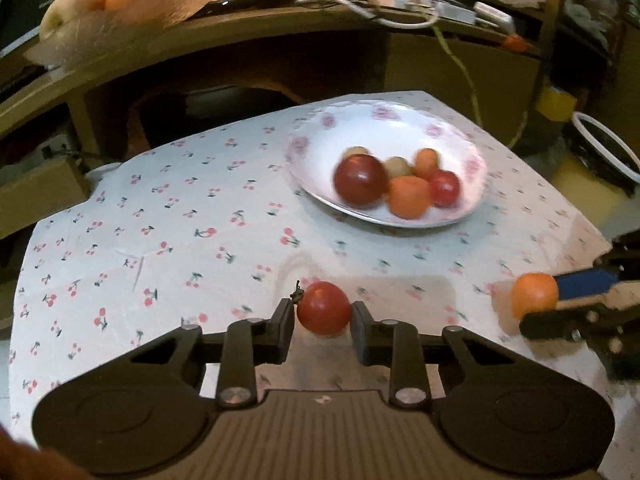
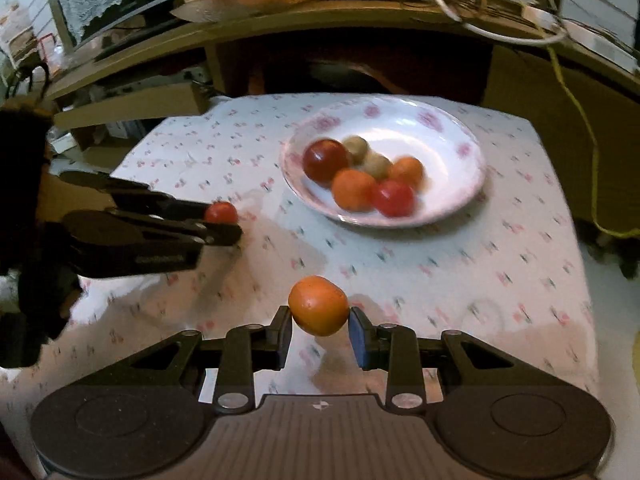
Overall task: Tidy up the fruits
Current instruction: 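Grasp the orange with the right gripper while the left gripper grasps a red tomato, then carry the orange and tomato over the white plate with both grippers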
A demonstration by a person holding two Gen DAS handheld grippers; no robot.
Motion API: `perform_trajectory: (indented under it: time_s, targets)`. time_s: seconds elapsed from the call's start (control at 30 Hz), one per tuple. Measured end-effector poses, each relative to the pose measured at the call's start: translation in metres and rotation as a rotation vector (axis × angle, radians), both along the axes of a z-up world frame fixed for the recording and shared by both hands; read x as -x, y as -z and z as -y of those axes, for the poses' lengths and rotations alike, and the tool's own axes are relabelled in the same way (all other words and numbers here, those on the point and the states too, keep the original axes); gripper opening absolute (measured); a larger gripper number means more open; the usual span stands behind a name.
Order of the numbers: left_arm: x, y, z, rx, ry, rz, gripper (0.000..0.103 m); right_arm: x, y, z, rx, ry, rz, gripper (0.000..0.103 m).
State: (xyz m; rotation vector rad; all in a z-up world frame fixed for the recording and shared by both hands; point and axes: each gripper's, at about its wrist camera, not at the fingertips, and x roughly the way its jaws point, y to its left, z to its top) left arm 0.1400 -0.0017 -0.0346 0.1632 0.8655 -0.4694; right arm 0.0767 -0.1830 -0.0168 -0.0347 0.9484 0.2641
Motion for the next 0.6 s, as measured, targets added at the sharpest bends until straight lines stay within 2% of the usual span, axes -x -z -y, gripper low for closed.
perform_trajectory:
  time_s: [0.13,0.3,0.6]
  targets:
    - [0.025,-0.009,0.002,0.006,0.021,-0.035,0.035,0.014,-0.002,0.006,-0.012,0.017,-0.008,0.032]
    - [0.059,-0.006,0.016,-0.031,0.073,-0.066,0.035,0.024,0.011,0.004,0.015,-0.016,-0.012,0.032]
    - [0.063,0.003,0.03,-0.041,0.134,-0.063,0.037,0.025,0.019,0.006,0.027,-0.066,-0.013,0.035]
